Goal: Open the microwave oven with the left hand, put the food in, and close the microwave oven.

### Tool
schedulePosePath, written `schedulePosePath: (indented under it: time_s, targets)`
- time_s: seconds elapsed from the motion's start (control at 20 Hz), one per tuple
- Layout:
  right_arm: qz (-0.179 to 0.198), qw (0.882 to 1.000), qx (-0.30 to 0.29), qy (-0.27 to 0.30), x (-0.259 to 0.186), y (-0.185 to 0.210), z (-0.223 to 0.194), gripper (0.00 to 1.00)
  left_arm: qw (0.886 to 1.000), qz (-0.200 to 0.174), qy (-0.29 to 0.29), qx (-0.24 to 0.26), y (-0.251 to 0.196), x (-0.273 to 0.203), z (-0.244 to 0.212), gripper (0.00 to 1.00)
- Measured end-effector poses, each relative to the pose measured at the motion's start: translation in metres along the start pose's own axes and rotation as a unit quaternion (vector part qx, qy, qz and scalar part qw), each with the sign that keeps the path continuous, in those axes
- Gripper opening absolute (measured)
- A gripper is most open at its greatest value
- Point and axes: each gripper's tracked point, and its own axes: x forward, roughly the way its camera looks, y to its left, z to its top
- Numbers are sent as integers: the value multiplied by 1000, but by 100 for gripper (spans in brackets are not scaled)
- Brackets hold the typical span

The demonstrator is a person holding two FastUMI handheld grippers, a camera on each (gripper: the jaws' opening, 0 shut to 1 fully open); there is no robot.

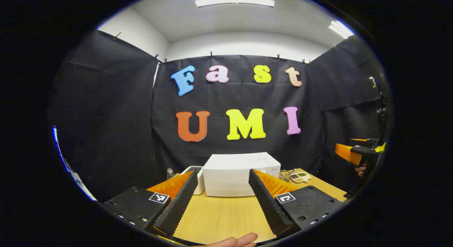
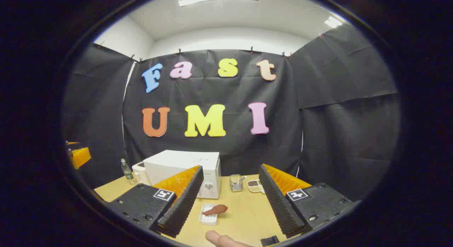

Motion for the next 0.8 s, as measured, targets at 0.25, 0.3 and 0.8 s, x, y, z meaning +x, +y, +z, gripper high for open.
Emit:
schedulePosePath:
  time_s: [0.25, 0.3, 0.8]
  targets:
    - [5, 1000, -2, -1, -7, -2, 2, 100, 1000, -3, -12, -2, -2, -4, 8, 93]
    - [4, 1000, -2, -1, -7, -3, 3, 100, 1000, -4, -14, -2, -3, -3, 9, 84]
    - [6, 1000, -7, -13, -10, -13, 5, 100, 1000, 6, 2, -21, 5, 12, -1, 93]
